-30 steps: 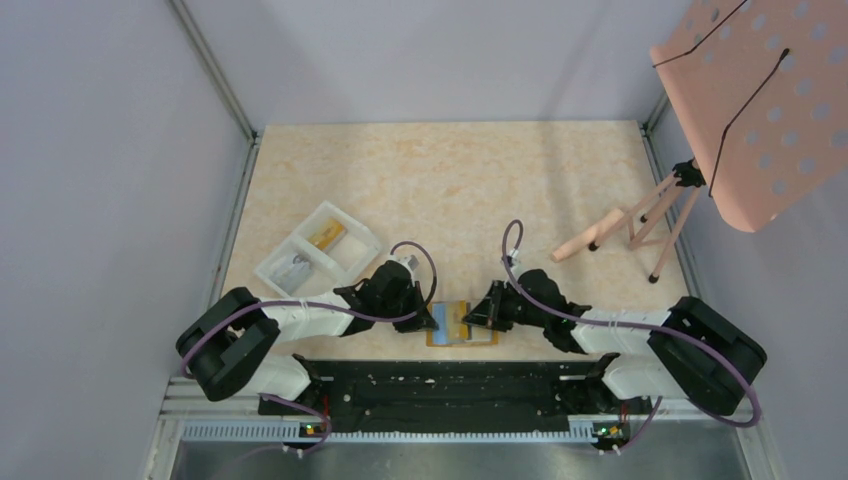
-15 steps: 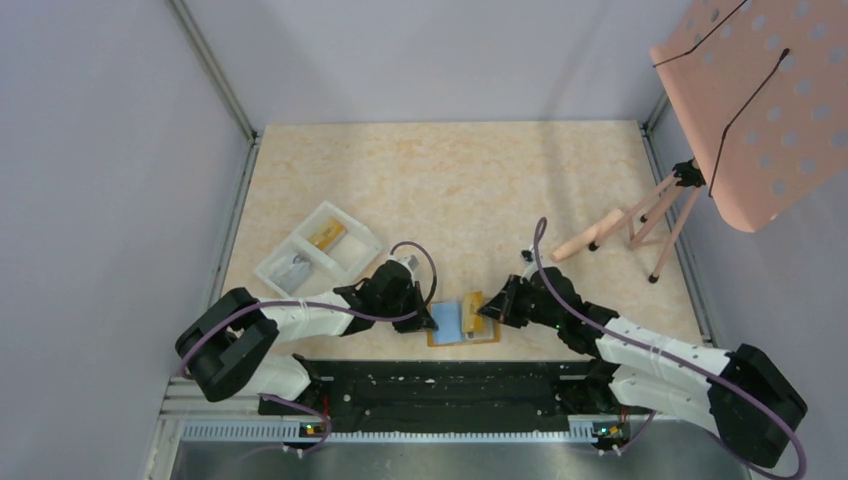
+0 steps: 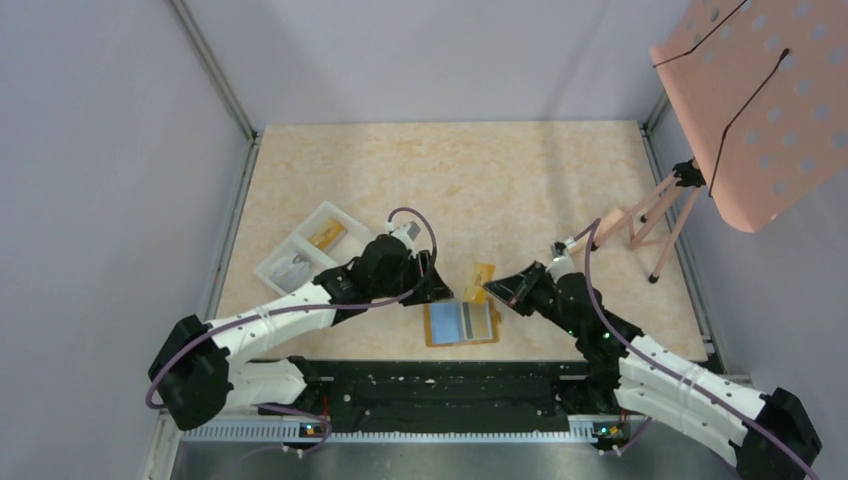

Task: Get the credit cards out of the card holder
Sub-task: Remove the credit card from the card holder, then place the credit card in the storage box.

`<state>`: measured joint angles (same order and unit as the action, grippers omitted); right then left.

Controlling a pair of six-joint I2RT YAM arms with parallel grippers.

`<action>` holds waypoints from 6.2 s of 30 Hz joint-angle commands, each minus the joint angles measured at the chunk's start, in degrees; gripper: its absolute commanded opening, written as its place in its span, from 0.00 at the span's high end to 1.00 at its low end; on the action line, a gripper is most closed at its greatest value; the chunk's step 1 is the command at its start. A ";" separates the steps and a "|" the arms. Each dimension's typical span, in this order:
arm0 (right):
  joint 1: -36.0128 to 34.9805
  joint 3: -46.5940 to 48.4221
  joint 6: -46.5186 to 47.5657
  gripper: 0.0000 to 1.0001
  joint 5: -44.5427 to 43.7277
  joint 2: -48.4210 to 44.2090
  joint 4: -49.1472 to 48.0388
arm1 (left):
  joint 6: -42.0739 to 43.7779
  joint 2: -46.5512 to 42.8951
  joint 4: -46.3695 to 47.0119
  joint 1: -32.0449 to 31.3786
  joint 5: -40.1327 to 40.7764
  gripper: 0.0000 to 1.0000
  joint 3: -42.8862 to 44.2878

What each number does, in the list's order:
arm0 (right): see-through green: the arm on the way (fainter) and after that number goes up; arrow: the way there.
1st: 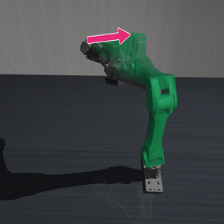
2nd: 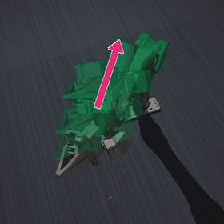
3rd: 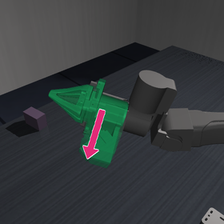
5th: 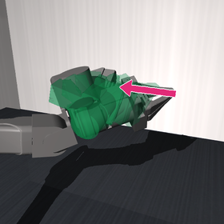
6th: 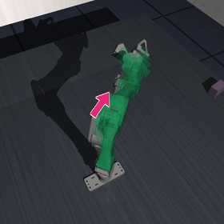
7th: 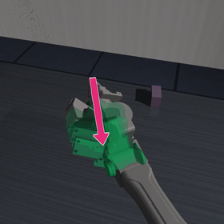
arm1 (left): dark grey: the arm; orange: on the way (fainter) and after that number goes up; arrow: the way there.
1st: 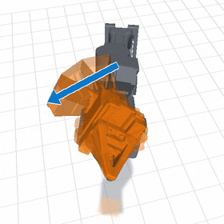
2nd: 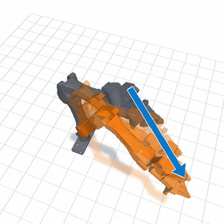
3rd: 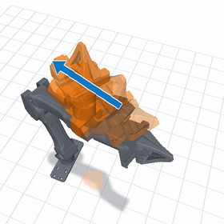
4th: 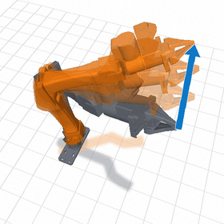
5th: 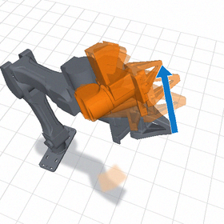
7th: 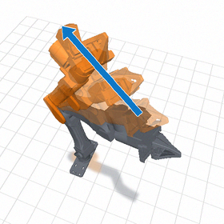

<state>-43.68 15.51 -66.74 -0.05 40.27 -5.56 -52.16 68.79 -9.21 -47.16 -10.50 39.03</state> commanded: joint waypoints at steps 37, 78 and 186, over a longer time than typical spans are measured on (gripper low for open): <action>0.91 -7.28 7.06 0.69 9.60 -0.41 -20.52 | -7.61 3.33 31.06 -0.13 -17.31 1.00 -5.05; 9.93 10.39 23.47 1.00 36.90 7.94 -11.76 | 3.82 -15.31 4.82 1.34 -17.35 0.34 -6.65; 10.01 -1.01 13.75 0.07 20.98 -8.97 -9.08 | 11.03 17.00 -12.82 56.12 3.33 1.00 21.11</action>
<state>-34.20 11.11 -54.00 21.65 31.99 -14.02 -40.45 85.27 -23.59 8.58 -8.10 57.91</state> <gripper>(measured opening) 0.931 0.011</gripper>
